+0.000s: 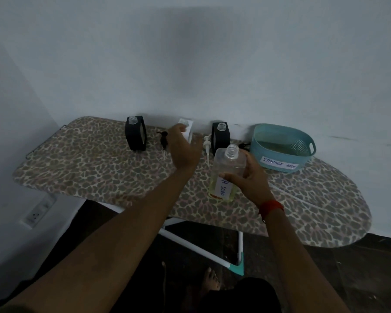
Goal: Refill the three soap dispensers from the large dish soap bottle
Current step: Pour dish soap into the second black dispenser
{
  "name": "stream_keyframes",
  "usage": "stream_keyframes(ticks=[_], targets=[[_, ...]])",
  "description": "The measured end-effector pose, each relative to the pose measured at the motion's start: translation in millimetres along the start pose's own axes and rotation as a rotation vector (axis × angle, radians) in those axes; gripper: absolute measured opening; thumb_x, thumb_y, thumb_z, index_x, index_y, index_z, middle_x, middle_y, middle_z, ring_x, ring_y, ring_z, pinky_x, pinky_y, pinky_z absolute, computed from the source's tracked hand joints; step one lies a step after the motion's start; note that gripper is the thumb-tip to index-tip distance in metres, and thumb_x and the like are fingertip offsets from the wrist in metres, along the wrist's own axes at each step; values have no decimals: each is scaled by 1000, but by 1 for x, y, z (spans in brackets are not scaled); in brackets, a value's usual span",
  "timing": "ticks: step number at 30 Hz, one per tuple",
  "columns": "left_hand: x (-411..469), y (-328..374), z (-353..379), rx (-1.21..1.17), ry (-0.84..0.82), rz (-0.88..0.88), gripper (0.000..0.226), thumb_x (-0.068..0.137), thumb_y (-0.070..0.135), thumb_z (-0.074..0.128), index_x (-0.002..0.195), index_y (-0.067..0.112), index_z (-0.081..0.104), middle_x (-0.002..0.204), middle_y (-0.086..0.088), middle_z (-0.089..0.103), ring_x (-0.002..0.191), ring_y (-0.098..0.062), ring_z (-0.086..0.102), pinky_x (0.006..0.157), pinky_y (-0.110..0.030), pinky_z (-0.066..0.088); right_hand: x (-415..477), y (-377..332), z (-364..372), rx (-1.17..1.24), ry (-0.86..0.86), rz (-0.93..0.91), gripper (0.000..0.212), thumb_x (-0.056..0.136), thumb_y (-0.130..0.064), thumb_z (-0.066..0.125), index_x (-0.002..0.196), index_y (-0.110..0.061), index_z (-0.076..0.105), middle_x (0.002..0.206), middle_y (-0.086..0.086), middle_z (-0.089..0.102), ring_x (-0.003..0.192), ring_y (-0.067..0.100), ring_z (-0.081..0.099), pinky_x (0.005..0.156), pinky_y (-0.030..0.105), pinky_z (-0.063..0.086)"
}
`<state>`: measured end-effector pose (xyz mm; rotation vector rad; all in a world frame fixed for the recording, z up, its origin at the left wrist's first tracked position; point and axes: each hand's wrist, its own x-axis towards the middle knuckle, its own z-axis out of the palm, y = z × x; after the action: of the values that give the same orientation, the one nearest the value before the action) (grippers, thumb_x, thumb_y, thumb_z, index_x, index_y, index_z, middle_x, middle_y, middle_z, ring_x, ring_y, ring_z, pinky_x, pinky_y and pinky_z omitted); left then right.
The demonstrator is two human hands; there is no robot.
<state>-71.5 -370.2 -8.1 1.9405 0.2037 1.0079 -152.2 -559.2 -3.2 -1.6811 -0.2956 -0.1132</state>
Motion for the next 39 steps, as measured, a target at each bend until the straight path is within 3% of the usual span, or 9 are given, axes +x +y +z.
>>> stream_keyframes(ticks=[3, 6, 9, 14, 21, 27, 32, 36, 39], targets=[[9, 12, 24, 19, -373, -165, 58, 78, 33, 85, 112, -2, 55, 106, -15, 61, 100, -31, 62, 80, -40, 51, -1, -1, 1, -2, 4, -16, 62, 80, 6, 79, 124, -29, 55, 121, -10, 67, 109, 3, 67, 84, 17, 55], [21, 20, 47, 106, -714, -374, 92, 75, 49, 85, 138, -4, 43, 131, -17, 58, 124, -33, 57, 93, -38, 50, 0, 1, 0, 2, 5, -24, 63, 80, 3, 79, 125, -32, 55, 120, -13, 68, 111, 6, 67, 86, 22, 57], [30, 22, 65, 158, -861, -443, 84, 72, 48, 86, 132, -1, 55, 132, -19, 63, 120, -32, 62, 100, -45, 53, 1, 5, 0, 3, 0, -35, 63, 79, -5, 82, 127, -35, 54, 124, -13, 67, 114, 9, 66, 89, 25, 57], [26, 23, 82, 130, -846, -438, 53, 74, 38, 85, 109, 1, 70, 108, -17, 73, 102, -31, 70, 91, -46, 58, 3, 7, 1, -16, 5, -50, 62, 74, -31, 85, 126, -41, 53, 124, -19, 65, 116, 7, 65, 90, 26, 57], [15, 21, 77, 44, -741, -448, 18, 76, 23, 79, 73, 11, 67, 81, -13, 73, 88, -31, 73, 69, -37, 58, 7, 14, 0, -17, 1, -73, 63, 77, -17, 87, 129, -32, 54, 129, -1, 65, 118, 14, 64, 94, 33, 57], [25, 32, 73, -62, -680, -455, 34, 74, 26, 76, 98, 2, 72, 88, -12, 71, 78, -26, 66, 69, -36, 55, 4, 12, 1, 5, 8, -66, 61, 78, -20, 84, 127, -40, 55, 124, -19, 66, 116, 7, 65, 89, 21, 55], [54, 37, 42, -245, -670, -381, 13, 79, 20, 72, 80, 10, 64, 75, -8, 62, 69, -21, 60, 63, -29, 46, 5, 17, 0, 12, 1, -40, 63, 80, -9, 83, 129, -38, 55, 125, -18, 68, 116, 9, 66, 89, 20, 55], [63, 23, -20, -418, -647, -367, 17, 83, 18, 82, 89, 10, 68, 91, -16, 70, 83, -27, 69, 78, -43, 57, 5, 14, -3, -39, 11, -27, 63, 80, -1, 81, 121, -44, 60, 120, -19, 70, 111, 5, 68, 84, 18, 56], [57, 7, -73, -554, -624, -428, 28, 83, 12, 81, 107, 4, 72, 102, -15, 71, 97, -31, 68, 88, -48, 56, 10, 13, -5, -42, 18, 7, 58, 80, 0, 81, 127, -26, 60, 119, -12, 73, 108, 9, 70, 83, 25, 60]])
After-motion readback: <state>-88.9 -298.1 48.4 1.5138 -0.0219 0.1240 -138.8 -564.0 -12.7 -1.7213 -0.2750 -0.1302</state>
